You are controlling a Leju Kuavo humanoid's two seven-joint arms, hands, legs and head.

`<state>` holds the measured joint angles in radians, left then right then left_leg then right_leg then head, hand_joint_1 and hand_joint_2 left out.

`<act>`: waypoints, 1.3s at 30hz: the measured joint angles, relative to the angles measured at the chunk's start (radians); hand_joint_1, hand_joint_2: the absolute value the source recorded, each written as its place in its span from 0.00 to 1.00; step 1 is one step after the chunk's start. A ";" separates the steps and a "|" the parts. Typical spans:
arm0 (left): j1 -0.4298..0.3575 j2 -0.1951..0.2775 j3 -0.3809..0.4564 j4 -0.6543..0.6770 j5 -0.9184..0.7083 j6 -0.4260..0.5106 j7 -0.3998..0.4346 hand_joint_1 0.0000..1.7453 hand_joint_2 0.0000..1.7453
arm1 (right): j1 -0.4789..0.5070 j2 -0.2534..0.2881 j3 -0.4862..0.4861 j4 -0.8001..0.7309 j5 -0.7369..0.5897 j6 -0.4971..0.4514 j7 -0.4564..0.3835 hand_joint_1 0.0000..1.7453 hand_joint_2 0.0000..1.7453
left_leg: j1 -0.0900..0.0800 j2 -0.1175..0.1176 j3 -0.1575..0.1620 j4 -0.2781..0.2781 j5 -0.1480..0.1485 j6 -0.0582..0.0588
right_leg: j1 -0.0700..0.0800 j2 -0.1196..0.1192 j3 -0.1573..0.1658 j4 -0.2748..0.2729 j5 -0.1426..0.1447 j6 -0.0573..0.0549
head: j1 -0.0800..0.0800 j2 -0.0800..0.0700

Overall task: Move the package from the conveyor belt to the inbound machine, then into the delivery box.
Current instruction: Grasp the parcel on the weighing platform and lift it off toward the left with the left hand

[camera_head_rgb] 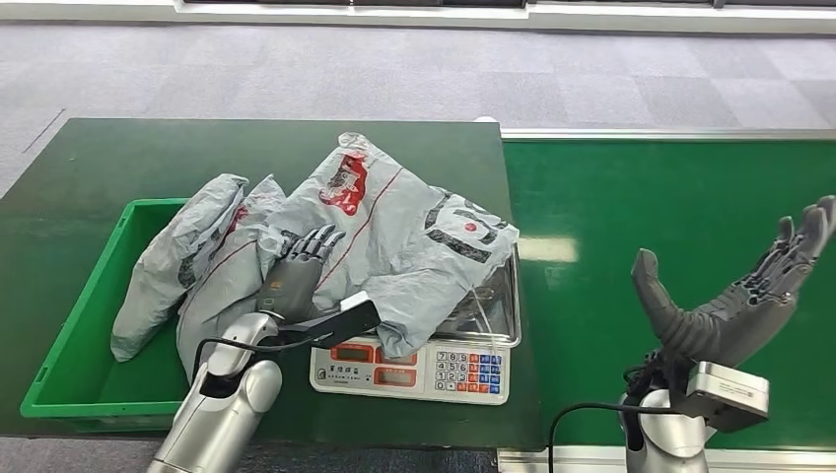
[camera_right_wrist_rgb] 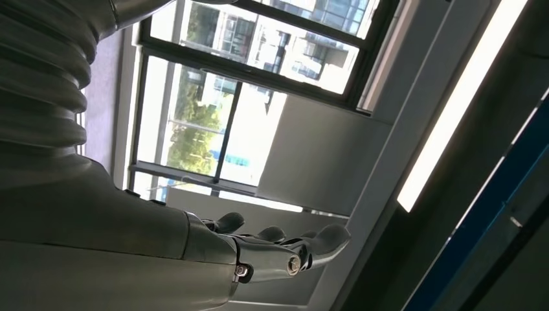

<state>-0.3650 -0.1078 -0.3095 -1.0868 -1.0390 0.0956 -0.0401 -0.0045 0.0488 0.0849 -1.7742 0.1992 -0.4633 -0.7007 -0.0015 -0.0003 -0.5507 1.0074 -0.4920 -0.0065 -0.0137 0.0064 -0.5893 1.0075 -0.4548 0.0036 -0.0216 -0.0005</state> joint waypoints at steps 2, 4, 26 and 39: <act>-0.022 -0.004 -0.011 0.035 0.000 -0.011 -0.004 1.00 1.00 | 0.000 0.000 -0.004 0.001 0.001 0.001 0.000 0.00 1.00 | 0.000 0.000 0.000 0.000 0.000 0.000 | 0.000 0.000 0.001 0.000 0.000 0.000 | 0.000 0.000; -0.045 -0.010 -0.019 0.068 0.000 -0.022 -0.007 1.00 1.00 | 0.001 0.000 -0.011 0.001 -0.002 0.005 0.000 0.00 1.00 | 0.000 0.000 0.001 0.000 0.000 0.000 | 0.000 0.000 0.001 0.000 0.000 0.000 | 0.000 0.000; -0.114 -0.024 -0.041 0.154 0.166 0.010 -0.127 1.00 1.00 | 0.057 0.006 -0.068 -0.010 -0.010 0.077 0.000 0.00 1.00 | 0.000 0.000 0.001 0.000 0.000 0.000 | 0.000 0.000 0.001 0.000 0.000 0.001 | 0.000 0.000; 0.057 0.017 0.131 -0.293 0.721 0.271 -0.374 1.00 1.00 | 0.130 0.015 -0.139 -0.025 -0.080 0.195 0.003 0.00 1.00 | 0.000 0.000 0.000 -0.001 -0.001 0.001 | 0.000 0.000 0.000 0.000 -0.002 0.001 | 0.000 0.000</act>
<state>-0.3077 -0.0912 -0.1782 -1.3794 -0.3180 0.3669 -0.4142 0.1259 0.0640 -0.0540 -1.7990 0.1196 -0.2687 -0.6976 -0.0016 -0.0003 -0.5511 1.0068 -0.4930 -0.0060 -0.0139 0.0064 -0.5891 1.0078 -0.4564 0.0047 -0.0215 -0.0004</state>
